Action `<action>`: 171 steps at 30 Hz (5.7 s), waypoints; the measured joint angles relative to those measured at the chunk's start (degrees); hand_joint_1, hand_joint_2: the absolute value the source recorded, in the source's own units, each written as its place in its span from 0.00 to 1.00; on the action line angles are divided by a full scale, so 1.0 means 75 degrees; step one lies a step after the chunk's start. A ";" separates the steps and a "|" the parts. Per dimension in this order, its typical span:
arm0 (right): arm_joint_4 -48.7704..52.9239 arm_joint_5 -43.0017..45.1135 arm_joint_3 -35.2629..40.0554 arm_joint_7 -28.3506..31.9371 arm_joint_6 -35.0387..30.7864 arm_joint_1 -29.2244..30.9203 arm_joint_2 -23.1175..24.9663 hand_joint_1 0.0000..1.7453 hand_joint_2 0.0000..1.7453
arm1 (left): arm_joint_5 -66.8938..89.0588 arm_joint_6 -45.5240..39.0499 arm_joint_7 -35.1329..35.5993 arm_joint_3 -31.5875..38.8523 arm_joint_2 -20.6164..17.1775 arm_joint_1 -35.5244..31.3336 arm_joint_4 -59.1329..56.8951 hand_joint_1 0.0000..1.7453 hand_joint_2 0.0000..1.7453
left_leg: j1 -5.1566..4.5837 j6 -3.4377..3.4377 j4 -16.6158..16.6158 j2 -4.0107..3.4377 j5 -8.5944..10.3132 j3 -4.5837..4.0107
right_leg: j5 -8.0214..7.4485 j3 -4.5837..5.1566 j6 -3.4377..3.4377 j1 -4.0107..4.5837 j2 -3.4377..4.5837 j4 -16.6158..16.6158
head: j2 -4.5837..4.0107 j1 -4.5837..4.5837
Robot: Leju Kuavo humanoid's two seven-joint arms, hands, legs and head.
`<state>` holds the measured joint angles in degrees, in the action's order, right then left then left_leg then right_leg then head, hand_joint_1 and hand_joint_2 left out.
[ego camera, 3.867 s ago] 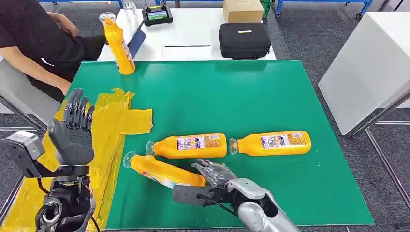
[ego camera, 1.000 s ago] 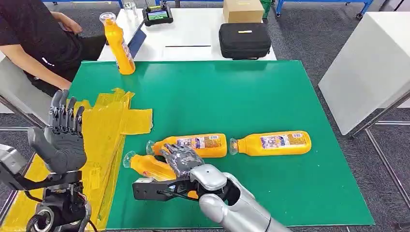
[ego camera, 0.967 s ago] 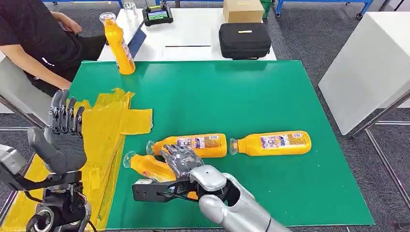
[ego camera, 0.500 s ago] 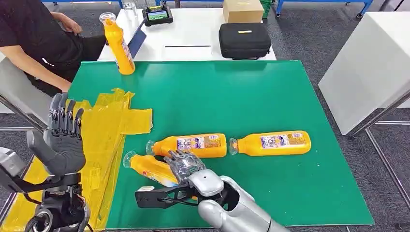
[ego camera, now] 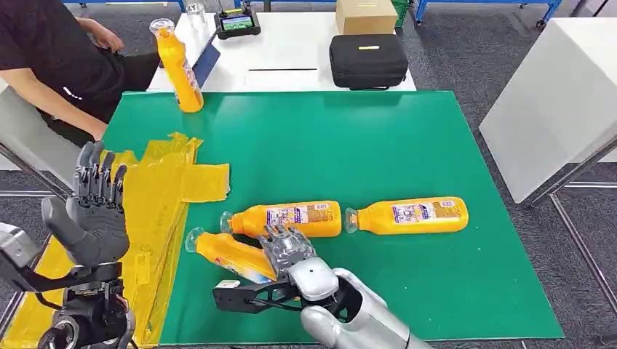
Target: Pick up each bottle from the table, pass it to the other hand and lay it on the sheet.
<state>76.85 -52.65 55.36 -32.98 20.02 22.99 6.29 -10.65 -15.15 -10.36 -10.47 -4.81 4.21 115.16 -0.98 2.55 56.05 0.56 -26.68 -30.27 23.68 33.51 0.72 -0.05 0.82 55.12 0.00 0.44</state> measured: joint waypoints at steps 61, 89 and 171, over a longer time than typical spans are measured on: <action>0.0816 -0.0560 -0.0533 -0.0224 0.0693 -0.0303 -0.0388 0.00 1.00 | -0.0020 -0.0017 0.0315 0.0012 0.0291 -0.0043 0.0193 0.00 0.00 | 0.0000 0.0000 0.0000 0.0000 0.0000 0.0001 | 0.0000 -0.0003 0.0000 0.0000 -0.0001 0.0000 | 0.0000 0.0000; -0.2565 -0.0429 -0.0956 0.1644 -0.0539 0.0138 0.0190 1.00 1.00 | 0.0190 -0.0023 0.0335 0.0038 0.0562 -0.0224 -0.0003 0.00 0.00 | 0.0000 0.0000 0.0000 -0.0005 -0.0001 0.0051 | 0.0000 -0.0048 0.0000 0.0001 0.0002 -0.0003 | 0.0000 0.0003; 0.0761 0.3200 -0.4069 0.3582 -0.1242 -0.3556 -0.1717 1.00 1.00 | 0.0353 0.0411 0.0204 0.0609 0.0638 0.1199 0.0907 0.00 0.00 | -0.0007 0.0009 0.0000 0.0012 -0.0013 0.0015 | 0.0004 -0.0025 0.0001 -0.0002 -0.0008 -0.0013 | 0.0000 0.0006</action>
<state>82.56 -28.65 24.85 -6.12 10.71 -3.68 -6.58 -8.00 -12.07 -8.83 -5.90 -0.02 13.20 121.96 -1.03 2.62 56.05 0.65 -26.77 -30.15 23.71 33.32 0.73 -0.07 0.76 55.03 0.00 0.48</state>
